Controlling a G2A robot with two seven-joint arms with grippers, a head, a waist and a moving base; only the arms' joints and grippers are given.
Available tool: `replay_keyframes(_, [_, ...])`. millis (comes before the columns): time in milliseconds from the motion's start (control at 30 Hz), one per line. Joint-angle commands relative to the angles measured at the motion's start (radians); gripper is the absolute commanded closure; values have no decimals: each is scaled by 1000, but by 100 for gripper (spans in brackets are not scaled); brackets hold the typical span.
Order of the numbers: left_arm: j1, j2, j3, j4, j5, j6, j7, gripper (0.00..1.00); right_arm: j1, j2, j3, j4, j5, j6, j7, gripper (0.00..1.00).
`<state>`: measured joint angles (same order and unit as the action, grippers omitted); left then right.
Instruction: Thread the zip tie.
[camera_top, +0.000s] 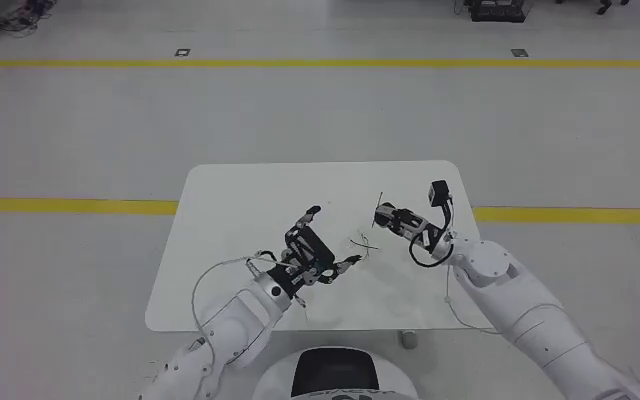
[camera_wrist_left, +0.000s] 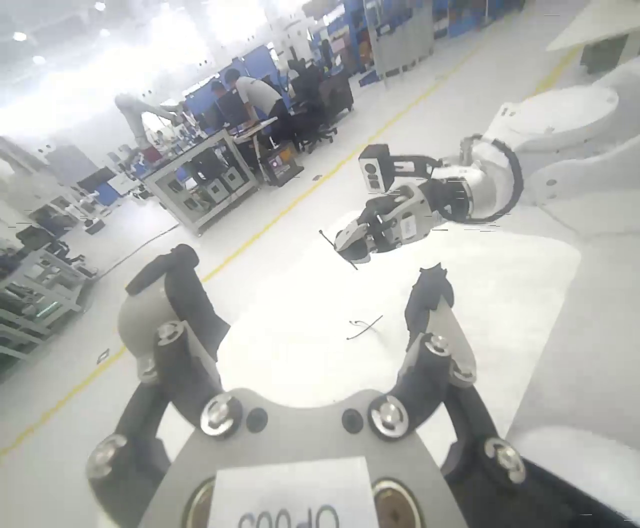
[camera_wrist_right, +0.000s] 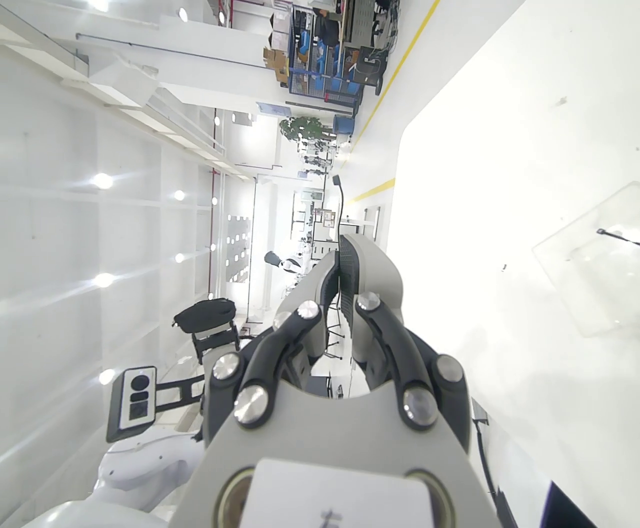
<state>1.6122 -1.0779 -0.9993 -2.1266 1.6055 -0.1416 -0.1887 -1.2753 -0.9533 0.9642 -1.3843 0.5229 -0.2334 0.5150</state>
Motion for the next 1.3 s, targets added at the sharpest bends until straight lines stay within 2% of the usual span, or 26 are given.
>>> replay_keyframes(0, [-70,43,50,-4,-35,-2,-54,0,-6,1,13,-1,13,19,18,100])
replay_keyframes(33, [-107,67,84,-1,-35,17,-69,0,-10,2,23,0,19,24,28,100])
replay_keyframes(300, [-107,67,84,-1,-35,17,-69,0,-10,2,23,0,19,24,28,100])
replay_keyframes(333, [-119,69,84,3,-35,2,-75,0,-10,2,23,0,19,24,28,100])
replay_keyframes(433, [-203,85,111,10,-35,-73,-135,0,-11,-2,25,-3,21,40,27,100])
replay_keyframes(500, [-292,103,160,14,-35,-139,-227,0,-2,-6,28,9,37,50,44,100])
replay_keyframes(567, [-373,117,221,20,-35,-174,-307,0,6,-11,31,26,58,57,59,100])
replay_keyframes(600, [-420,124,266,28,-35,-178,-337,0,13,-13,33,39,71,61,71,100])
replay_keyframes(733, [-559,140,413,75,-35,-138,-392,0,36,-24,30,71,102,80,115,100])
replay_keyframes(800, [-605,144,468,87,-35,-112,-374,0,48,-27,29,83,111,90,140,100])
replay_keyframes(1233, [-605,144,469,91,-35,-114,-372,0,48,-27,29,83,111,90,140,100])
replay_keyframes(1267, [-618,145,476,91,-35,-138,-385,0,48,-27,29,83,111,90,140,100])
